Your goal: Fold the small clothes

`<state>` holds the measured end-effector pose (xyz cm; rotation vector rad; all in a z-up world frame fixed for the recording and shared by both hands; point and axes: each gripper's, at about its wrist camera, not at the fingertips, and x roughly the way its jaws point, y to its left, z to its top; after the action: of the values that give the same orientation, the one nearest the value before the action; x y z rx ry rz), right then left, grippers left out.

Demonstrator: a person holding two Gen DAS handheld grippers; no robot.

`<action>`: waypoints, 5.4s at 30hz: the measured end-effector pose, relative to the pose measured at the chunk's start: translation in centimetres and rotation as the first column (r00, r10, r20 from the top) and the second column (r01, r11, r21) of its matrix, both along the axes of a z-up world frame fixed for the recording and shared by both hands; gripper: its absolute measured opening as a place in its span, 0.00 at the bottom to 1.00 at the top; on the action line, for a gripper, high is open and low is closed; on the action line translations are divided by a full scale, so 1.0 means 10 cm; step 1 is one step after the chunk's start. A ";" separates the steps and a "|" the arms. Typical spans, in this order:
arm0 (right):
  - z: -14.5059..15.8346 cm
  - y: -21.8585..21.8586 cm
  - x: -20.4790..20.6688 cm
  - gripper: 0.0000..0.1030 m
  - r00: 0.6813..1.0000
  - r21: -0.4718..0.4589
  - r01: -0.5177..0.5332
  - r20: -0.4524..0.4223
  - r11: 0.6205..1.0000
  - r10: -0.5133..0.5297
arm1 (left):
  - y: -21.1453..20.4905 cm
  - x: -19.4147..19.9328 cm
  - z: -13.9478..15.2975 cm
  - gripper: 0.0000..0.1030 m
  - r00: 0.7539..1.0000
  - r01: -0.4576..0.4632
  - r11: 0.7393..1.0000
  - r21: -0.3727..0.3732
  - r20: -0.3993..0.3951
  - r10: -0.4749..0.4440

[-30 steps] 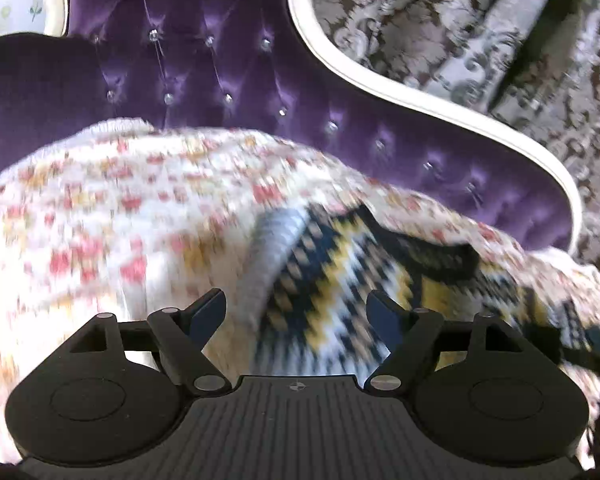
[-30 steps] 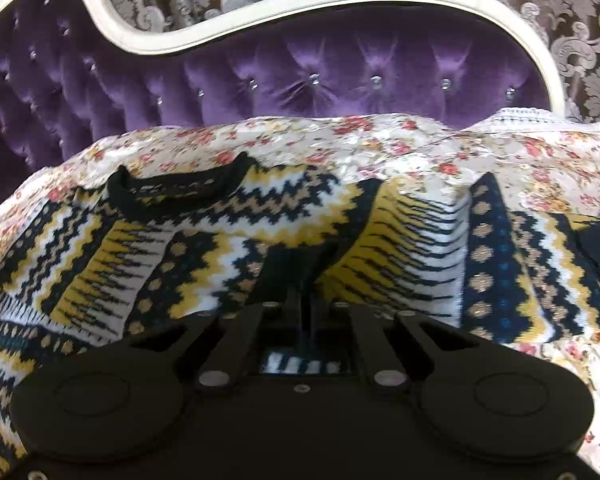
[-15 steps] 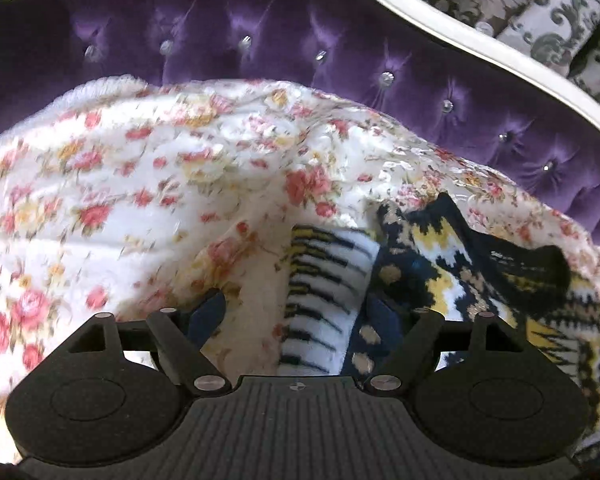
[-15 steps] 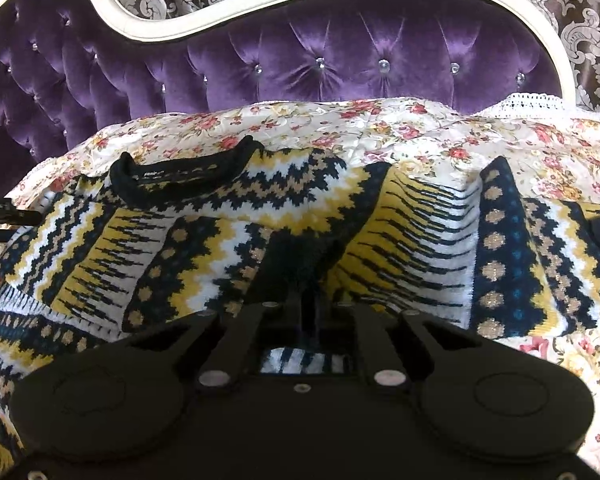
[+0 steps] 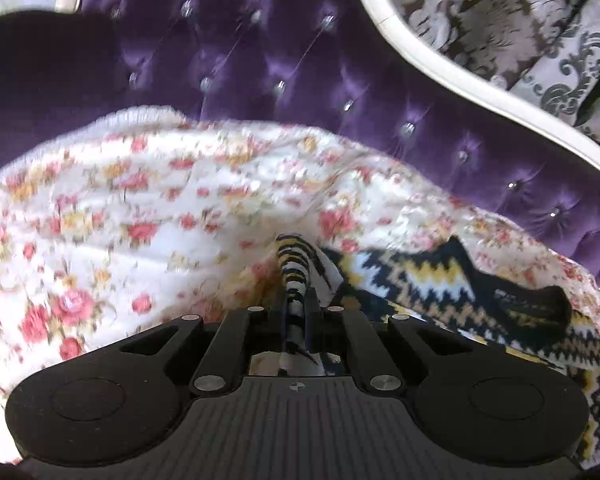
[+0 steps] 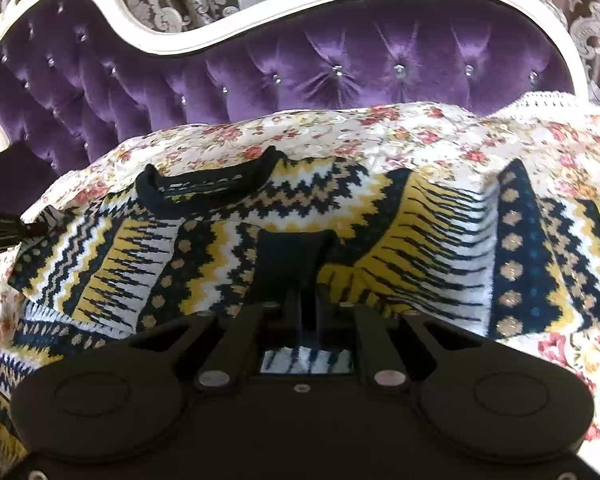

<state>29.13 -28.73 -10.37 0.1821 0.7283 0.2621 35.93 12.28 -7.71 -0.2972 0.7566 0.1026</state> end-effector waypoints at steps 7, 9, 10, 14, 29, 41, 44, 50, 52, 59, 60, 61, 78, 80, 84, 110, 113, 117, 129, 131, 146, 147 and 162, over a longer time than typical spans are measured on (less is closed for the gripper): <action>-0.05 -0.12 0.05 0.17 1.000 0.070 0.021 -0.008 0.997 -0.021 | 0.03 -0.01 -0.05 0.35 1.000 0.024 0.999 0.026 -0.011 -0.024; -0.07 -0.17 0.07 0.17 1.000 0.099 0.024 -0.019 0.995 -0.023 | 0.01 -0.09 0.02 0.38 0.999 0.033 0.998 0.055 0.015 -0.034; -0.07 -0.18 0.08 0.17 0.999 0.109 0.027 -0.022 0.994 -0.025 | 0.00 -0.15 0.07 0.41 0.998 0.039 0.997 0.072 0.036 -0.041; -0.07 -0.17 0.07 0.17 1.000 0.124 0.024 -0.022 0.992 -0.021 | -0.10 -0.40 0.23 0.54 0.991 0.082 0.987 0.135 0.097 -0.095; -0.04 -0.24 0.08 0.14 0.994 0.074 0.105 0.018 0.992 -0.106 | -0.38 -0.76 -0.02 0.63 0.987 0.147 0.964 0.220 0.023 -0.156; -0.13 -0.33 0.13 0.54 0.995 0.187 0.091 -0.048 0.978 -0.083 | -0.42 -1.04 -0.18 0.69 0.972 0.233 0.947 0.222 -0.068 -0.223; -0.16 -0.24 0.12 0.12 0.997 0.145 0.064 -0.052 0.987 -0.057 | -0.41 -1.08 -0.17 0.69 0.973 0.232 0.949 0.215 -0.069 -0.222; -0.11 -0.19 0.11 0.10 0.995 0.000 0.095 0.011 0.995 -0.095 | -0.49 -1.21 -0.08 0.69 0.970 0.243 0.931 0.273 -0.061 -0.235; -0.13 -0.19 0.12 0.12 0.996 0.008 0.093 -0.003 0.996 -0.093 | -0.58 -1.26 -0.01 0.69 0.964 0.259 0.913 0.316 -0.033 -0.262; -0.12 -0.25 0.09 0.30 0.995 0.039 0.104 -0.008 0.994 -0.104 | -1.10 -1.28 0.10 0.69 0.931 0.351 0.851 0.391 -0.049 -0.361; -0.12 -0.27 0.09 0.34 0.994 0.055 0.109 -0.012 0.993 -0.108 | -1.17 -1.28 0.09 0.69 0.926 0.365 0.844 0.392 -0.065 -0.371; -0.11 -0.29 0.08 0.41 0.994 0.067 0.112 -0.013 0.991 -0.111 | -1.23 -1.28 0.06 0.69 0.921 0.382 0.840 0.385 -0.083 -0.381; 0.11 -0.73 0.01 0.77 0.974 0.185 0.212 0.037 0.960 -0.222 | -1.26 -1.21 0.21 0.69 0.916 0.401 0.898 0.182 -0.055 -0.398; 0.11 -0.81 0.01 0.81 0.969 0.205 0.231 0.036 0.951 -0.243 | -1.30 -1.12 0.28 0.69 0.917 0.397 0.904 0.161 -0.025 -0.398; 0.12 -0.98 -0.02 0.89 0.959 0.240 0.268 0.031 0.933 -0.283 | -1.42 -0.87 0.35 0.70 0.917 0.392 0.914 0.108 0.037 -0.398; -0.12 -2.36 -0.37 1.00 0.757 0.349 0.623 -0.042 0.701 -0.652 | -2.02 -0.14 -0.36 0.89 0.907 0.414 0.884 0.219 -0.010 -0.422; -0.20 -2.42 -0.36 1.00 0.737 0.328 0.647 -0.038 0.688 -0.675 | -1.99 -0.16 -0.36 0.89 0.907 0.412 0.887 0.209 0.001 -0.421; -0.27 -2.43 -0.33 1.00 0.751 0.388 0.610 -0.006 0.691 -0.660 | -2.00 -0.18 -0.37 0.90 0.908 0.407 0.888 0.215 0.008 -0.418; -0.55 -2.59 -0.23 1.00 0.775 0.607 0.534 -0.072 0.589 -0.628 | -2.00 -0.18 -0.38 0.90 0.908 0.408 0.887 0.216 0.009 -0.419; -0.57 -2.60 -0.22 0.97 0.774 0.620 0.524 -0.059 0.585 -0.630 | -2.00 -0.18 -0.38 0.90 0.908 0.408 0.887 0.215 0.009 -0.419; -0.25 -2.50 -0.23 0.13 0.793 0.654 0.483 -0.044 0.582 -0.608 | -2.00 -0.18 -0.37 0.90 0.907 0.409 0.887 0.213 0.008 -0.420; -0.15 -2.44 -0.25 0.13 0.803 0.673 0.448 -0.014 0.588 -0.596 | -2.00 -0.17 -0.37 0.90 0.907 0.410 0.888 0.210 0.007 -0.420; 0.11 -0.84 0.07 0.14 0.983 0.683 0.081 0.067 0.726 -0.172 | -1.50 -0.30 0.02 0.90 0.927 0.371 0.771 -0.517 0.162 -0.338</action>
<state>29.84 -37.17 -9.29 0.9131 0.4591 0.3996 32.96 -2.74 -7.49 -0.6879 0.7597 -0.4934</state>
